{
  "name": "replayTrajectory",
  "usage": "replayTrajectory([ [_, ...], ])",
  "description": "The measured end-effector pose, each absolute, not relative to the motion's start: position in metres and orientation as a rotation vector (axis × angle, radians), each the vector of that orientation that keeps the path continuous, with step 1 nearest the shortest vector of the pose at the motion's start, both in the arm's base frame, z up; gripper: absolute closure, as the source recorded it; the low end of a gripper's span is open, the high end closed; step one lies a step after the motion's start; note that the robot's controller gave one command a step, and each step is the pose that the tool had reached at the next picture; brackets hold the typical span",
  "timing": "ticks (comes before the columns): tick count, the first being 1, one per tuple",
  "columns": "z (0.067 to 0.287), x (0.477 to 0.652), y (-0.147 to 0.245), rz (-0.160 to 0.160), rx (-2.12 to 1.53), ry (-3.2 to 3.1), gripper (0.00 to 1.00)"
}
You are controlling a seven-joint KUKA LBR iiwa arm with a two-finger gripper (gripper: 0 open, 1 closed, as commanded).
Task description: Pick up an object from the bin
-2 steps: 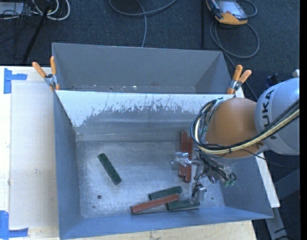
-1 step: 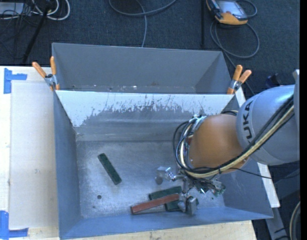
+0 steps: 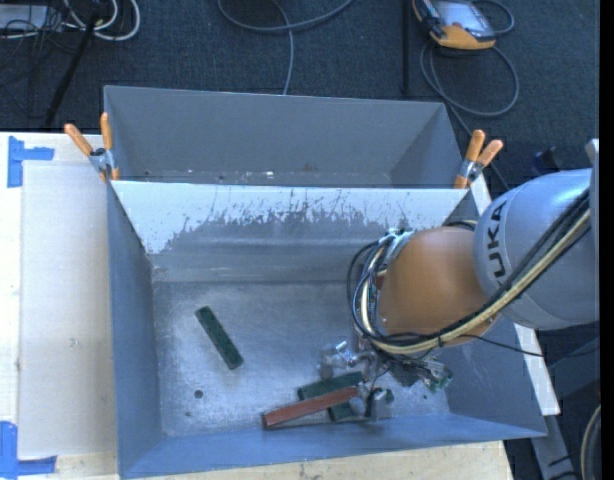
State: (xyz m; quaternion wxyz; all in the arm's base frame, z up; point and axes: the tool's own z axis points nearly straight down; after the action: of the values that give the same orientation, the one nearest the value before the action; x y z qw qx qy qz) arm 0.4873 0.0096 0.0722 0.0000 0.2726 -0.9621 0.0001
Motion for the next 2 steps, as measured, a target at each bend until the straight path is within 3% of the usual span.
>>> replayTrajectory([
  [1,0.2124,0.4949,0.0119,0.003,0.880,-3.025,1.00],
  [2,0.2078,0.4933,0.0113,-0.002,0.874,-3.018,0.00],
])
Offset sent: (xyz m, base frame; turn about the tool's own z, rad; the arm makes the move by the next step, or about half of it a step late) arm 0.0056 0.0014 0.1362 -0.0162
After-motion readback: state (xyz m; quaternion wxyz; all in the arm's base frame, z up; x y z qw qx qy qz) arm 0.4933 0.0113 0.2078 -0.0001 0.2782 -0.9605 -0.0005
